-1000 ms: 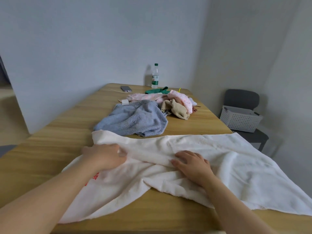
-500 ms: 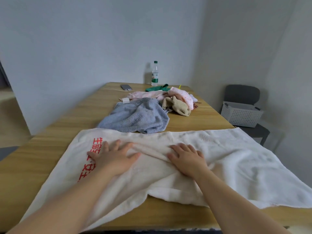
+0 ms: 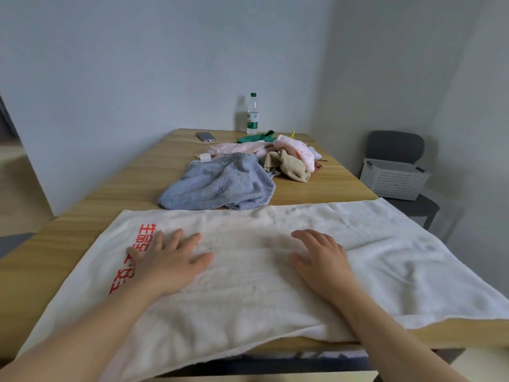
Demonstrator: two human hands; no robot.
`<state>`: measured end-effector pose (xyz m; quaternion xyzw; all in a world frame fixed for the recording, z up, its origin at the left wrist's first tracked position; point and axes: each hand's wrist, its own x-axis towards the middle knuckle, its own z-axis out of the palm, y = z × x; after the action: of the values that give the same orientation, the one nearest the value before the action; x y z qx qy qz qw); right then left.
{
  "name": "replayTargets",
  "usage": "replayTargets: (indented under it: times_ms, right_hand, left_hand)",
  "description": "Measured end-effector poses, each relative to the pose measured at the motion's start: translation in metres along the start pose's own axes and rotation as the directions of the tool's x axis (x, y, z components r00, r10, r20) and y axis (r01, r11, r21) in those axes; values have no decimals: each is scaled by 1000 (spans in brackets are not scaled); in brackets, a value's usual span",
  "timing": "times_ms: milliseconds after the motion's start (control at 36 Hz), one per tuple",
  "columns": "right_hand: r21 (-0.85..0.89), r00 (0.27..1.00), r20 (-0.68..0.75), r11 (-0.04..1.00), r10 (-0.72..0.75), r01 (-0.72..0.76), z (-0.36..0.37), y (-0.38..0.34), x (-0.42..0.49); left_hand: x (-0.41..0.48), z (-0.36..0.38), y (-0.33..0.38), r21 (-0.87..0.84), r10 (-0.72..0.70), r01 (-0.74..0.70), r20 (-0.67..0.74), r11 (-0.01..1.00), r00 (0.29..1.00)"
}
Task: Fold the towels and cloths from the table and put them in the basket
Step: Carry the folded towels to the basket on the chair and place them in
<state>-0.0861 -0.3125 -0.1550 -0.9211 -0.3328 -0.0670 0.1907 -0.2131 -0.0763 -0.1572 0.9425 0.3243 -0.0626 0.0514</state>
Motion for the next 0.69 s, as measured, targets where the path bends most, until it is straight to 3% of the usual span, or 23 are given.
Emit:
replayTargets:
  times_ms: [139, 222, 306, 389, 500, 583, 639, 694]
  right_hand:
    - [-71, 975, 216, 997, 44, -30, -17, 8, -26]
    - [-48, 967, 253, 998, 41, -30, -25, 8, -33]
    - [-70, 974, 221, 997, 52, -37, -29, 6, -37]
    - [-124, 946, 318, 992, 60, -22, -25, 8, -43]
    - [-153, 938, 331, 987, 100, -52, -23, 8, -47]
    - [-141, 953, 275, 986, 124, -88, -23, -6, -45]
    - [-97, 964, 245, 992, 99, -77, -19, -19, -41]
    - [-55, 971, 234, 997, 57, -46, -12, -34, -36]
  left_hand:
    - [-7, -19, 4, 36, -60, 59, 42, 998, 997]
    - [-13, -24, 34, 84, 78, -71, -82, 994, 994]
    - [-21, -14, 67, -48, 191, -191, -4, 980, 982]
    - [-26, 4, 80, -46, 205, -203, 52, 978, 977]
    - [-27, 7, 79, -61, 220, -223, -47, 973, 974]
    - [-24, 4, 66, -361, 222, -281, -197, 889, 955]
    - [-25, 0, 49, -491, 146, -278, -289, 826, 946]
    - [-26, -7, 26, -428, 1, -155, -339, 890, 941]
